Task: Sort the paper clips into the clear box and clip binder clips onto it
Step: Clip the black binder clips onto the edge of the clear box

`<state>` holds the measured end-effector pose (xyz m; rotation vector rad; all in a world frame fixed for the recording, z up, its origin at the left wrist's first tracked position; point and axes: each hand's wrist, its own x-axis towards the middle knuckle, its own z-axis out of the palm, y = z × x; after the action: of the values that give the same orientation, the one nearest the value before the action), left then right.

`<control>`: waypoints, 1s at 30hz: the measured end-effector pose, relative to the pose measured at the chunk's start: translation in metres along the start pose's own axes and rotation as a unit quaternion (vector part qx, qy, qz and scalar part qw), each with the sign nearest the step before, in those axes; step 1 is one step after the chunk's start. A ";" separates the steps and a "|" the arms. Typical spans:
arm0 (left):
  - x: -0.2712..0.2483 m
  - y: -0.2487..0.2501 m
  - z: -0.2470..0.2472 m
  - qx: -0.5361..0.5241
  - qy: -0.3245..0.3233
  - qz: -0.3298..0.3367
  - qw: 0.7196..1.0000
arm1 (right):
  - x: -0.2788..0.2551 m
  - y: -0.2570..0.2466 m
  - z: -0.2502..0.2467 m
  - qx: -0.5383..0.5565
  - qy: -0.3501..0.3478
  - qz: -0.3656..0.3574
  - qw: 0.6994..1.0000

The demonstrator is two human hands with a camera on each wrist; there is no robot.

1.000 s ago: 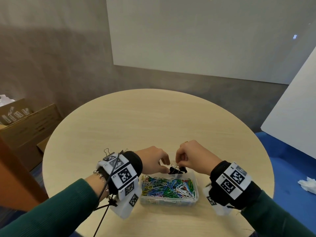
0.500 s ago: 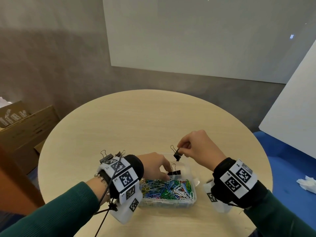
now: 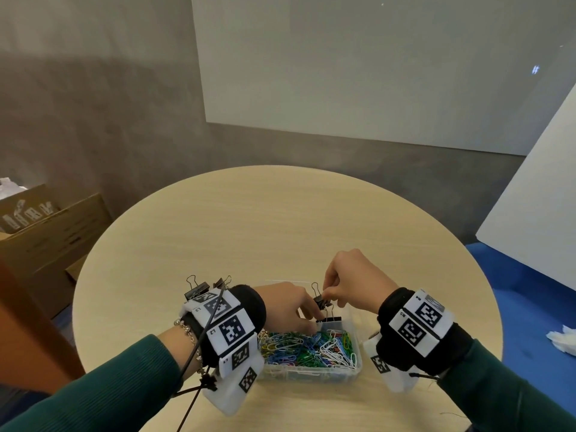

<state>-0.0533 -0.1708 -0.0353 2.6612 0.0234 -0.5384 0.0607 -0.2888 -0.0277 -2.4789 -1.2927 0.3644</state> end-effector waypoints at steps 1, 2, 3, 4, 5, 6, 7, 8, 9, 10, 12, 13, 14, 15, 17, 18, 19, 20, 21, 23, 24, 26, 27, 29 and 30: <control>0.000 0.001 0.000 -0.001 0.001 0.001 1.000 | 0.000 0.000 0.000 -0.009 -0.009 -0.001 1.000; 0.001 0.001 0.000 -0.001 0.002 0.001 1.000 | 0.001 0.001 0.001 -0.020 -0.015 -0.001 1.000; 0.001 0.002 0.001 -0.001 0.001 0.000 1.000 | 0.002 0.001 0.001 -0.030 -0.021 -0.002 0.999; 0.002 0.002 0.001 0.000 0.002 -0.001 1.000 | 0.003 0.002 0.001 -0.041 -0.024 -0.001 0.999; 0.002 0.002 0.002 -0.001 0.003 -0.002 1.000 | 0.004 0.003 0.002 -0.051 -0.025 -0.002 0.998; 0.003 0.002 0.002 -0.002 0.006 -0.002 1.000 | 0.005 0.004 0.002 -0.061 -0.024 -0.002 0.998; 0.003 0.002 0.002 -0.005 0.007 -0.001 1.000 | 0.005 0.005 0.003 -0.071 -0.025 -0.002 0.997; 0.003 0.002 0.002 -0.008 0.006 0.001 1.000 | 0.005 0.005 0.004 -0.082 -0.029 -0.002 0.996; 0.003 0.002 0.002 -0.010 0.001 0.003 1.000 | 0.005 0.005 0.006 -0.093 -0.034 -0.002 0.995; 0.002 0.003 0.002 -0.010 -0.004 0.003 1.000 | 0.005 0.006 0.008 -0.102 -0.039 0.000 0.994; 0.003 0.005 0.001 -0.003 -0.009 0.004 1.000 | 0.006 0.007 0.010 -0.111 -0.040 0.005 0.993; 0.003 0.005 0.000 0.002 -0.007 0.003 1.000 | 0.007 0.008 0.010 -0.113 -0.035 0.006 0.993; 0.003 0.004 0.000 0.008 -0.001 0.001 1.000 | 0.007 0.009 0.011 -0.115 -0.028 0.007 0.993; 0.004 0.003 0.000 0.013 0.006 -0.004 1.000 | 0.006 0.010 0.010 -0.113 -0.022 0.008 0.993; 0.005 0.002 0.000 0.006 0.016 -0.018 1.000 | 0.004 0.013 0.009 -0.102 -0.011 0.009 0.995; 0.005 0.001 0.000 -0.004 0.016 -0.023 1.000 | 0.003 0.014 0.009 -0.098 -0.006 0.010 0.995; 0.005 0.000 0.000 -0.012 0.014 -0.022 1.000 | 0.002 0.016 0.008 -0.095 -0.001 0.010 0.995; 0.005 0.000 0.000 -0.016 0.011 -0.018 1.000 | 0.001 0.018 0.008 -0.094 0.003 0.012 0.996; 0.005 0.001 0.001 -0.019 0.009 -0.013 1.000 | 0.001 0.020 0.008 -0.094 0.007 0.014 0.995; 0.006 0.003 0.001 -0.032 0.008 -0.006 0.999 | -0.002 0.024 0.009 -0.095 0.011 0.018 0.995; 0.007 0.004 0.001 -0.037 0.006 -0.003 0.999 | -0.003 0.027 0.010 -0.093 0.010 0.021 0.995; 0.007 0.006 0.001 -0.033 0.001 0.000 0.999 | -0.006 0.031 0.012 -0.084 0.001 0.022 0.996; 0.007 0.007 0.001 -0.025 0.002 -0.001 1.000 | -0.008 0.033 0.013 -0.079 -0.004 0.021 0.997; 0.008 0.006 0.002 -0.010 0.011 -0.013 1.000 | -0.012 0.037 0.015 -0.069 -0.004 0.020 0.997; 0.008 0.005 0.002 -0.005 0.016 -0.024 1.000 | -0.013 0.039 0.015 -0.064 -0.001 0.019 0.998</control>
<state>-0.0460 -0.1771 -0.0383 2.6653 0.0992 -0.5085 0.0767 -0.3180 -0.0555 -2.6125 -1.3082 0.3015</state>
